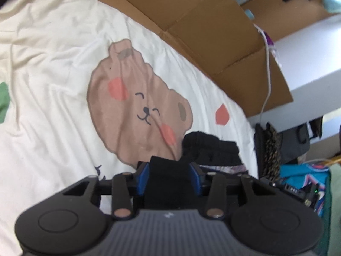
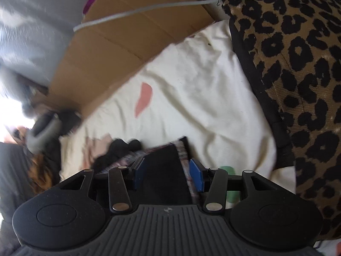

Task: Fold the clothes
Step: 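Open both tools and release the folded shorts, then grasp the shorts waistband edge with the left tool while the right tool grasps beside it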

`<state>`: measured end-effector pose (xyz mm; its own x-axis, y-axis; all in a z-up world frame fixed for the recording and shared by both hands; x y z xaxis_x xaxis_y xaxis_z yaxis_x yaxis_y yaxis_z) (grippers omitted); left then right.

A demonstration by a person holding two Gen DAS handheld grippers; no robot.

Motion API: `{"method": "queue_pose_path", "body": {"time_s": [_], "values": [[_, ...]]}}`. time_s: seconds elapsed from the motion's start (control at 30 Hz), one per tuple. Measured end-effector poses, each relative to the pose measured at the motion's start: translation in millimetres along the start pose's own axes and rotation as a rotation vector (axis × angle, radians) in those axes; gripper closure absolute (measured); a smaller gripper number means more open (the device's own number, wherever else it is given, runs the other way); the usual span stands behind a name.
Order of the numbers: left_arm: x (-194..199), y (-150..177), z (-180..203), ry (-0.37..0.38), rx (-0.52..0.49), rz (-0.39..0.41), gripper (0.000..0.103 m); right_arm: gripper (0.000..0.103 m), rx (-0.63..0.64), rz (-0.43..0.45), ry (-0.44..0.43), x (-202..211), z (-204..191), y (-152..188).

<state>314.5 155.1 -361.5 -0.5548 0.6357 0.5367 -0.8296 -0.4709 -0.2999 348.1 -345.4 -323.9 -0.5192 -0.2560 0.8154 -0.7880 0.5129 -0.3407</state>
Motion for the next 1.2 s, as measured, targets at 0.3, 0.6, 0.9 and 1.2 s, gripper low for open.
{"method": "queue_pose_path", "body": {"time_s": [0.3, 0.6, 0.9, 1.2], "values": [[-18, 3, -12, -0.017, -0.033, -0.021, 0.073, 0.057, 0.197, -0.016, 0.104, -25, -20, -3], [-17, 9, -9, 0.001, -0.069, -0.026, 0.098, 0.098, 0.275, 0.011, 0.140, -25, -35, 5], [-8, 11, -4, -0.010, -0.091, -0.004, 0.100, 0.099, 0.313, 0.100, 0.210, -11, -46, -10], [-17, 10, -2, -0.064, -0.116, -0.030, 0.073, 0.074, 0.337, 0.054, 0.233, -39, -43, 5]]}}
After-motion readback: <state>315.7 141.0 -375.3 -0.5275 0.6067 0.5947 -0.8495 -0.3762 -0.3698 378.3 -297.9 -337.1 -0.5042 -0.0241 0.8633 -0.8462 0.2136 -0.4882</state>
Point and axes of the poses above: each gripper's, at about its wrist camera, not at the fingertips, and x roughly against the way its jaws point, z to its right, y to its underside, the point moved 1 cm from there along -x, roughly the way its jaws point, and after that the axes turned 13 degrees about y, right-handed, at the moved point
